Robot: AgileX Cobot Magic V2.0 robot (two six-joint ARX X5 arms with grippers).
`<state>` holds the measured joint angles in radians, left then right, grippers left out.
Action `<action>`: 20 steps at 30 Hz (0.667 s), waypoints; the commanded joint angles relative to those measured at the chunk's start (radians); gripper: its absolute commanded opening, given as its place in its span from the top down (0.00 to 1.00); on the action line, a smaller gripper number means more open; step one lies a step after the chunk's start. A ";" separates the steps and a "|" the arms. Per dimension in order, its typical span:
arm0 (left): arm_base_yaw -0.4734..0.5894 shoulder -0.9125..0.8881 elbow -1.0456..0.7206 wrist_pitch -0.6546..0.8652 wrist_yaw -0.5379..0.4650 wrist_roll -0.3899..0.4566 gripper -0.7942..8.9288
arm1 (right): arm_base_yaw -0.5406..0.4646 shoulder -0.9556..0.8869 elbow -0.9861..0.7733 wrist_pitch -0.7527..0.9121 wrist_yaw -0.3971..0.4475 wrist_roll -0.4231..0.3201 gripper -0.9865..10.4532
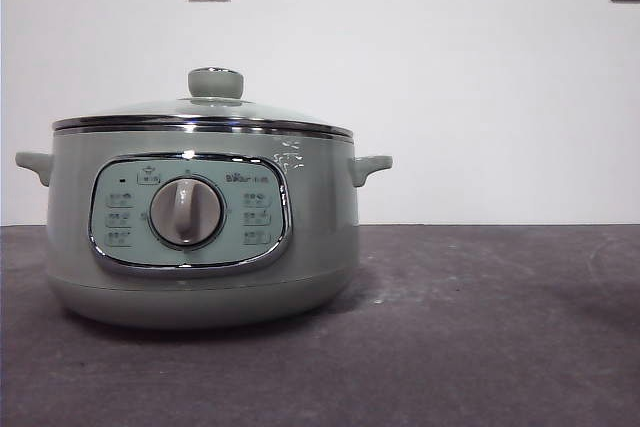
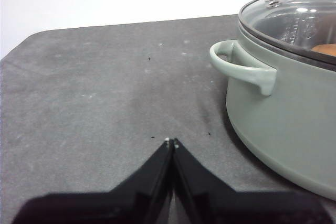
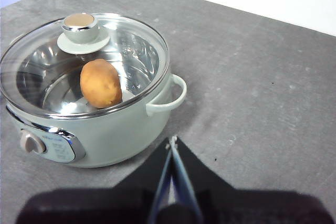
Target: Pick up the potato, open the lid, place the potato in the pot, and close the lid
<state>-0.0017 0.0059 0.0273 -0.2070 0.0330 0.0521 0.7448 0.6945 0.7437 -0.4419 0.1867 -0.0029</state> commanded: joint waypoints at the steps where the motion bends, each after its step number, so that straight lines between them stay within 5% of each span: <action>1: 0.003 -0.003 -0.015 0.003 -0.004 0.000 0.92 | 0.000 -0.002 -0.009 0.005 0.003 0.013 0.91; 14: 0.003 -0.003 -0.015 0.003 -0.004 0.001 0.92 | -0.014 -0.046 -0.009 -0.040 0.016 0.004 0.91; 17: 0.003 -0.003 -0.015 0.003 -0.004 0.000 0.92 | -0.071 -0.098 -0.009 -0.063 0.021 -0.022 0.91; 20: 0.003 -0.003 -0.015 0.003 -0.004 0.001 0.92 | -0.185 -0.155 -0.027 -0.061 -0.067 -0.021 0.91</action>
<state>-0.0017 0.0059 0.0273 -0.2070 0.0322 0.0521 0.5938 0.5510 0.7376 -0.5045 0.1501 -0.0166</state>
